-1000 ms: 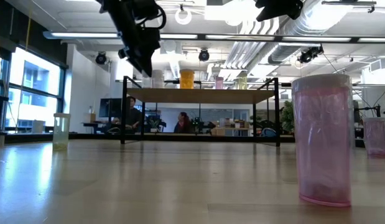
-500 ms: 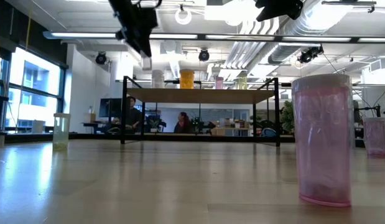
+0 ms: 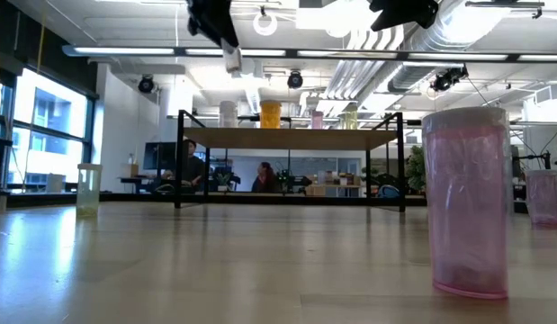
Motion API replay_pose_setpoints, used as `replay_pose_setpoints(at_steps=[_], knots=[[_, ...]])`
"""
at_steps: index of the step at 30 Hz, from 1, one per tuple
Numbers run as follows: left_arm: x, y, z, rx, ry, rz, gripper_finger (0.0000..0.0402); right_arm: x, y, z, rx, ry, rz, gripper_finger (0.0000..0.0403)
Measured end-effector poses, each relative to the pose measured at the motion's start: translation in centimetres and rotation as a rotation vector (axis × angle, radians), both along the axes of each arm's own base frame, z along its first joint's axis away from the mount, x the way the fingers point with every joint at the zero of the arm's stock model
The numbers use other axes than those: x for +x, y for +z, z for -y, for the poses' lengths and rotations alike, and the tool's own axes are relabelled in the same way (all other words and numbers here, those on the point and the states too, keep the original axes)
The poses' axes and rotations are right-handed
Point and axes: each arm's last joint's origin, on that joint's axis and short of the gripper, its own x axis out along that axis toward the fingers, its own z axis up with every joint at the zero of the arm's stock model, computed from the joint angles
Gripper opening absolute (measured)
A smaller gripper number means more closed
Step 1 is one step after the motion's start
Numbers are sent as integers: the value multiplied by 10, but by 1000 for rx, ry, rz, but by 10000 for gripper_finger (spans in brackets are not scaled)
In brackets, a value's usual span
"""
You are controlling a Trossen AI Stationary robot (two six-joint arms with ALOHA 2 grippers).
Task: Pick and place medicine bottles onto shelf by color
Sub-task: Put the transparent pill bottle aligned with the other transparent pill bottles on the shelf
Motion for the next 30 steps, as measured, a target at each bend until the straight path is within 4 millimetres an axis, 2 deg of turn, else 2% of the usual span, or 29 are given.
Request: replay_pose_setpoints(at_steps=[5,11,15,22,30], knots=[[22,-24,2,-47,-45,-111,145,0,0,0,0,0,0,186],[33,-52,-9,-104,-49,-258,145,0,0,0,5,6,-2,186],[34,-58,-16,-122,-24,-274,145,0,0,0,10,2,-4,186],[26,-60,-33,-191,101,-226,145,0,0,0,10,2,-5,186],[21,-65,-48,-310,159,-164,144,0,0,0,10,2,-5,186]])
